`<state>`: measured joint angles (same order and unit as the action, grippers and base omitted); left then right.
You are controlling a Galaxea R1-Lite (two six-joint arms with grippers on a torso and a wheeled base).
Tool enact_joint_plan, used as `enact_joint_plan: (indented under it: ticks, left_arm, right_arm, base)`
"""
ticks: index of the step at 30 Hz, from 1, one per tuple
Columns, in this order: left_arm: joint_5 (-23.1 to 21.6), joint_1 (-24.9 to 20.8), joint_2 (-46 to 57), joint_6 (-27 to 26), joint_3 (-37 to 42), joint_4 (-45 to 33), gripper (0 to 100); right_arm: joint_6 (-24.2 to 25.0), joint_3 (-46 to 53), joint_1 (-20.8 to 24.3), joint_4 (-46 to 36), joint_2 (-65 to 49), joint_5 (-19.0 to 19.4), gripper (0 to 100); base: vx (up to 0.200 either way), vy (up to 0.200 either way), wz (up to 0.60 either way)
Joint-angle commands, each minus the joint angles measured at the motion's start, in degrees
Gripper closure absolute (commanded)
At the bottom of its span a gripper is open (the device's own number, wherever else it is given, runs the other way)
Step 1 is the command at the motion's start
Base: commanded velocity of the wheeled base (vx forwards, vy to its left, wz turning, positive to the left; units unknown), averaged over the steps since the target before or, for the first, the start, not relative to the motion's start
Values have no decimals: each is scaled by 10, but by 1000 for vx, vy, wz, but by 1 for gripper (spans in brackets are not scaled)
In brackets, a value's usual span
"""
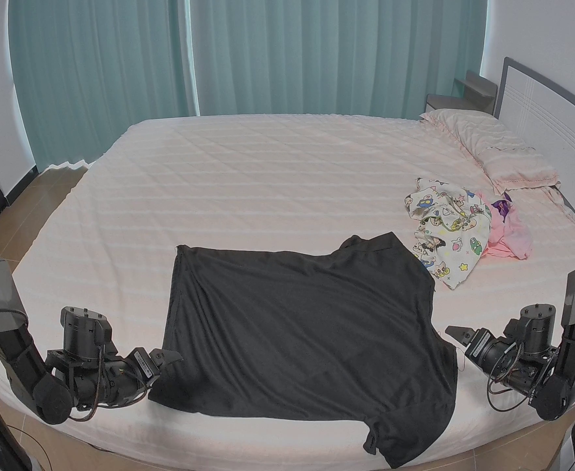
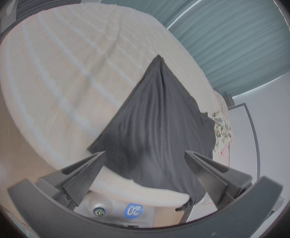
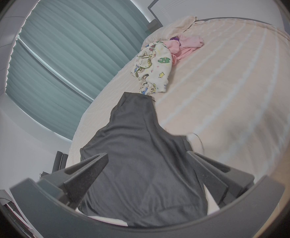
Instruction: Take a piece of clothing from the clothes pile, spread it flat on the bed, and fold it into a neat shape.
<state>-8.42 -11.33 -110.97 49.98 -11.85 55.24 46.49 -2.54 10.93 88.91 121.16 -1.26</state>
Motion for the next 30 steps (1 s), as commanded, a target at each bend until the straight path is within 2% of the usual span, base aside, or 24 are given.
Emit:
enact_joint_plan:
  ticks: [1,5,8,13,20,29,30]
  left_arm:
    - [-5,-10,-22,4,14,2,0]
    - [-3,-8,-52,6,-1,5,0]
    - [4,-8,-78,26,-23,18,0]
    - [51,-8,-115,70,-69,41,0]
    - [100,-12,-157,70,-111,41,0]
    - [112,-19,-181,65,-143,42,0]
    - [122,-19,-191,52,-154,42,0]
  right_arm:
    - [4,25,1,6,-9,4,0]
    - [6,25,3,7,2,5,0]
    - [6,25,5,7,7,6,0]
    - [7,25,6,7,7,6,0]
    - [6,25,10,7,7,5,0]
    - [5,25,17,7,7,4,0]
    - [5,25,17,7,7,3,0]
  base:
    - [-200,0,0]
    - [-200,0,0]
    - [0,0,0]
    - [0,0,0]
    - [0,0,0]
    - [0,0,0]
    - [0,0,0]
